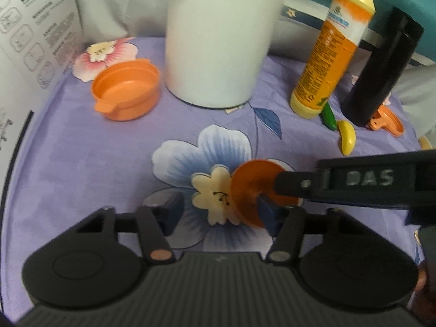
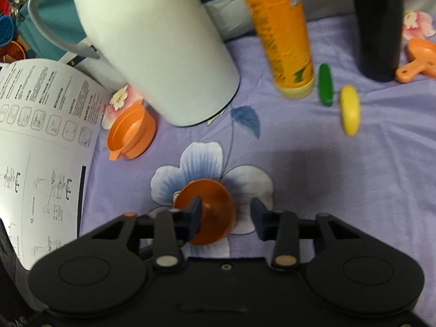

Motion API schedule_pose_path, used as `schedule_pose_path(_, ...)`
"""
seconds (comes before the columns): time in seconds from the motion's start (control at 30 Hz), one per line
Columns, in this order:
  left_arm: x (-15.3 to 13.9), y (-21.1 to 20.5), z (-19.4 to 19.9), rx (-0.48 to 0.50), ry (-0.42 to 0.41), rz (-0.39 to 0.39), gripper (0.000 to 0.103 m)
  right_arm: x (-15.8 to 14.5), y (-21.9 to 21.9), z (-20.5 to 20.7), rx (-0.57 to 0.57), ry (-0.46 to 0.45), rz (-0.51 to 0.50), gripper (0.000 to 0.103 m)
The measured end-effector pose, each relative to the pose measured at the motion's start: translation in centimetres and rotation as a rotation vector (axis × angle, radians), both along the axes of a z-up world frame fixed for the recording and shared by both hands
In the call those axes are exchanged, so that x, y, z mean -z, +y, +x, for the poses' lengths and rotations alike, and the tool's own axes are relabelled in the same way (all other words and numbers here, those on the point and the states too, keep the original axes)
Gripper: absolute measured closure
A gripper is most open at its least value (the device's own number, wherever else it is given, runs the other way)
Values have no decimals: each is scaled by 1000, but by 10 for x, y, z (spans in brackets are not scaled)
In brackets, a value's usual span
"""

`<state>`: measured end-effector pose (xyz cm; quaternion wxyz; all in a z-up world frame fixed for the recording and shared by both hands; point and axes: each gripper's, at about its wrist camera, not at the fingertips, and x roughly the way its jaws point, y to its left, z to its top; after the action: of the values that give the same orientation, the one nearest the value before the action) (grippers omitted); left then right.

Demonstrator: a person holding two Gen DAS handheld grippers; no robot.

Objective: Organize plates and bowls
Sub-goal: 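Close both grippers on the orange bowl rim and lift it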

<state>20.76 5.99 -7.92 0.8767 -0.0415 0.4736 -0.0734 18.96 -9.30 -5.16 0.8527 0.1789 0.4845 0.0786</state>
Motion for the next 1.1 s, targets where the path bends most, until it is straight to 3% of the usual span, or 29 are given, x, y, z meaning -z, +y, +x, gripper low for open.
schedule_pose_path(0.1,5,-4,0,22,13,-11,69,4,7,1,-17,-5,2,88)
schedule_pose_path(0.2,7,-8,-1,28,10,5,74,6,8,-1,-12,-12,0,89)
schedule_pose_path(0.63,-6,-10,-21,6,31,-17,76,-5,0,-24,-3,-3,15,89)
schedule_pose_path(1.1,-35,-25,-80,8,21,-38,76,-30,-20,-86,7,-30,38,89)
